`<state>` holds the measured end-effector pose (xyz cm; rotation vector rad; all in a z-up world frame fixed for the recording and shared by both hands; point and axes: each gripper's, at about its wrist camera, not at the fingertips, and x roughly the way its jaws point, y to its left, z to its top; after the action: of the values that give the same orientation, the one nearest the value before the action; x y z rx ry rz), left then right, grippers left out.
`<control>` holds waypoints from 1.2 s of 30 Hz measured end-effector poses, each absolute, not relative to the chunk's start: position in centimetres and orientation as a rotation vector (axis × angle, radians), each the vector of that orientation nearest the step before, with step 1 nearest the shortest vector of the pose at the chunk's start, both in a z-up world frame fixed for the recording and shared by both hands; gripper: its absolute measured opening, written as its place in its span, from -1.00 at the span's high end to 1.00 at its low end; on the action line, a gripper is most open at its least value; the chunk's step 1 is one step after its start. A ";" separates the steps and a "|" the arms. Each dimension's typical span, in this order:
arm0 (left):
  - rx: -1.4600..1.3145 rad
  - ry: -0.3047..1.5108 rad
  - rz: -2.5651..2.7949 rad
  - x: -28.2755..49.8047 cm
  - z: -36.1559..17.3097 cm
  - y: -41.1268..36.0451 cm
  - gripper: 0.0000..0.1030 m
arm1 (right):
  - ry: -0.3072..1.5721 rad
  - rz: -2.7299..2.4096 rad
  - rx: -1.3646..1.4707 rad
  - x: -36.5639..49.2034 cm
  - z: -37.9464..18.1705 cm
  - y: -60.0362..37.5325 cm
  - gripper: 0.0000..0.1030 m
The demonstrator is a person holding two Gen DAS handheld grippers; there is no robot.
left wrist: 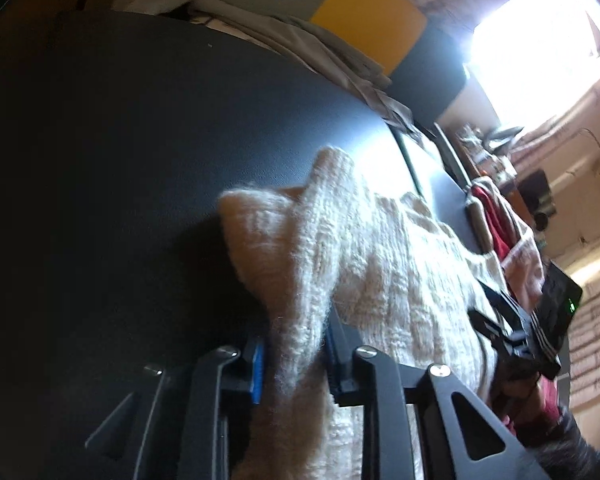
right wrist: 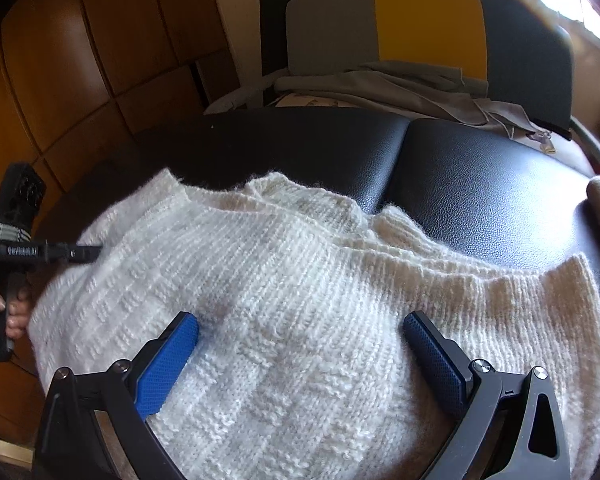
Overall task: Fold clothes
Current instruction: 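Lift the grasped sweater edge and fold it over with the left gripper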
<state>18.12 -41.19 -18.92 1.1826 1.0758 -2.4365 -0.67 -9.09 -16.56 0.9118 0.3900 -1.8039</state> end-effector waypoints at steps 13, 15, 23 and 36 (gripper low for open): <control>1.198 1.037 -2.390 18.6 -15.3 -43.0 0.70 | 0.524 -1.462 0.907 0.4 -12.2 -2.8 -1.00; 1.181 1.071 -2.401 18.7 -14.5 -42.9 0.71 | 0.566 -1.385 0.920 0.3 -12.3 -1.5 -1.00; 1.070 1.302 -2.454 18.4 -11.1 -41.3 0.73 | 0.669 -1.345 0.996 -2.9 -15.0 1.4 -1.00; 0.992 1.455 -2.726 10.1 -4.2 -29.8 0.74 | 0.408 -1.397 0.946 -4.2 -16.3 3.8 -1.00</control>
<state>10.09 -29.77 -4.18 0.9925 1.4551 -2.7255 -4.17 3.77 -16.33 0.9457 0.4083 -1.3973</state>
